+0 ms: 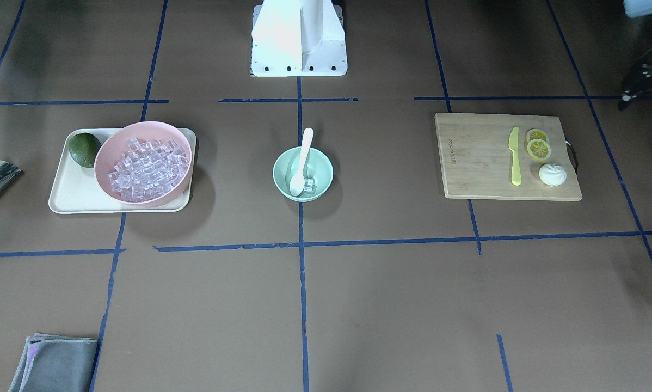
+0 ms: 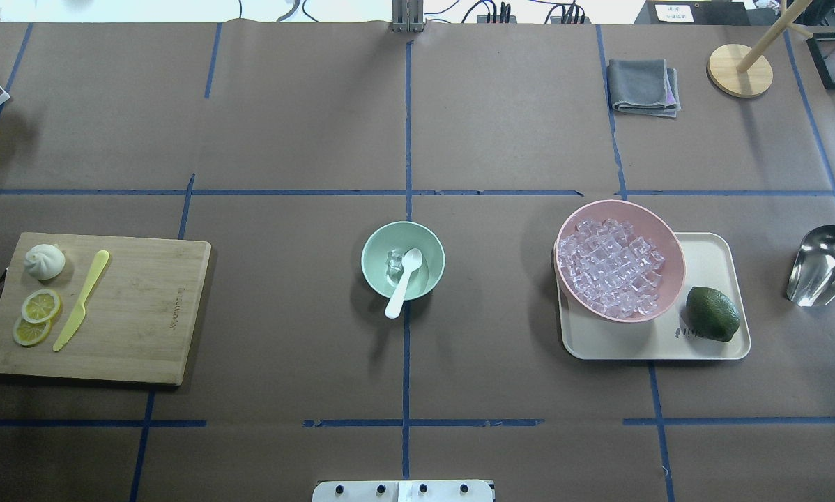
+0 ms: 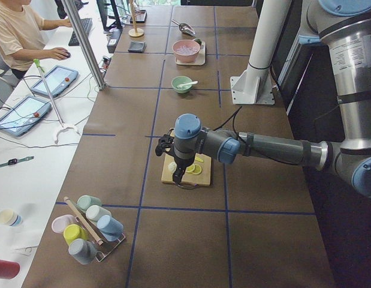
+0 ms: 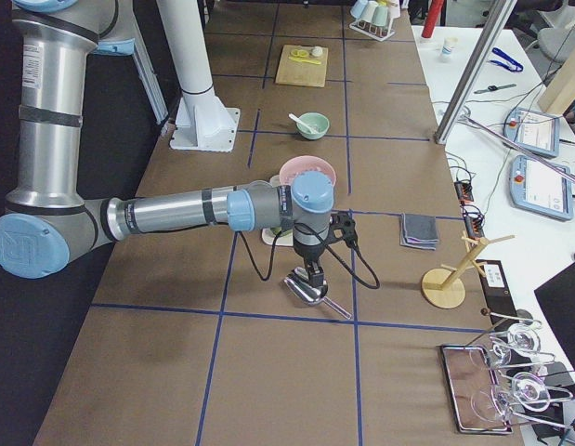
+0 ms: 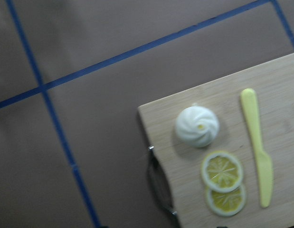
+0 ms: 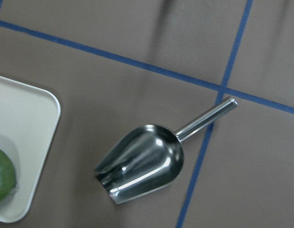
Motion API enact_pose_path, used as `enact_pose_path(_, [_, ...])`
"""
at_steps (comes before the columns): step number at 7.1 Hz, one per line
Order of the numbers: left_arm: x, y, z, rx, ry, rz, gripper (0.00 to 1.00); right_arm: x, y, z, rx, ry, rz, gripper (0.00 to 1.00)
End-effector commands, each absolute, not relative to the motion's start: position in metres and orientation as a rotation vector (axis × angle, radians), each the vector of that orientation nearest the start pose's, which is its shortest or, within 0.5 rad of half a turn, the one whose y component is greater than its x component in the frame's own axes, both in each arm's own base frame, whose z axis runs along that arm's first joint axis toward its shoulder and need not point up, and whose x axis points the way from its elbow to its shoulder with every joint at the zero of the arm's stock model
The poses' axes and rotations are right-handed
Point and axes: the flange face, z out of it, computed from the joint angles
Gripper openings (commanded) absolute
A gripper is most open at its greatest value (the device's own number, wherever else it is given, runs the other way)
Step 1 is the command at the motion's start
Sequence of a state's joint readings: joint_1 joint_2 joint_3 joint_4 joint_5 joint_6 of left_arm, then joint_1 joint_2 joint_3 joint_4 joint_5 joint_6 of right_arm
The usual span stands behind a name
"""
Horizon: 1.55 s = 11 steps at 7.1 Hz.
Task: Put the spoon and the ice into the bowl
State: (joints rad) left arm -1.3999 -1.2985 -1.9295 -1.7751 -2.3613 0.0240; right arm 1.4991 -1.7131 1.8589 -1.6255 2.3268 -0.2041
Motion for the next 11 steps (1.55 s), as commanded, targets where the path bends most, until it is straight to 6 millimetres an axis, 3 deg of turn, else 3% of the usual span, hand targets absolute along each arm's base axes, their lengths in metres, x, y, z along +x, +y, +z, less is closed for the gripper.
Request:
enact_pose_path(1, [-0.012, -0.396, 0.586, 0.146, 0.819, 0.253, 0.86, 0.045, -0.431, 0.622, 0.107, -0.740, -0.336, 0.99])
enact_pose_path(3, [-0.012, -0.400, 0.585, 0.117, 0.819, 0.227, 0.91, 0.045, -0.430, 0.623, 0.108, -0.742, -0.348, 0.99])
enact_pose_path(4, [-0.009, -0.414, 0.580, 0.103, 0.819, 0.168, 0.93, 0.048, -0.430, 0.626, 0.104, -0.741, -0.341, 0.99])
enact_pose_path(6, [-0.008, -0.416, 0.602, 0.055, 0.820, 0.125, 0.93, 0.057, -0.428, 0.633, 0.108, -0.743, -0.339, 0.99])
enact_pose_path(7, [-0.007, -0.417, 0.608, 0.046, 0.822, 0.121, 0.93, 0.059, -0.426, 0.639, 0.099, -0.745, -0.351, 0.99])
enact_pose_path(8, [-0.007, -0.423, 0.605, 0.041, 0.820, 0.115, 0.99, 0.067, -0.424, 0.639, 0.097, -0.747, -0.340, 0.99])
enact_pose_path(10, [-0.003, -0.449, 0.609, 0.029, 0.820, 0.088, 0.99, 0.069, -0.421, 0.643, 0.089, -0.749, -0.331, 0.99])
enact_pose_path(11, [-0.002, -0.459, 0.599, 0.026, 0.822, 0.032, 0.99, 0.069, -0.420, 0.643, 0.089, -0.747, -0.333, 0.99])
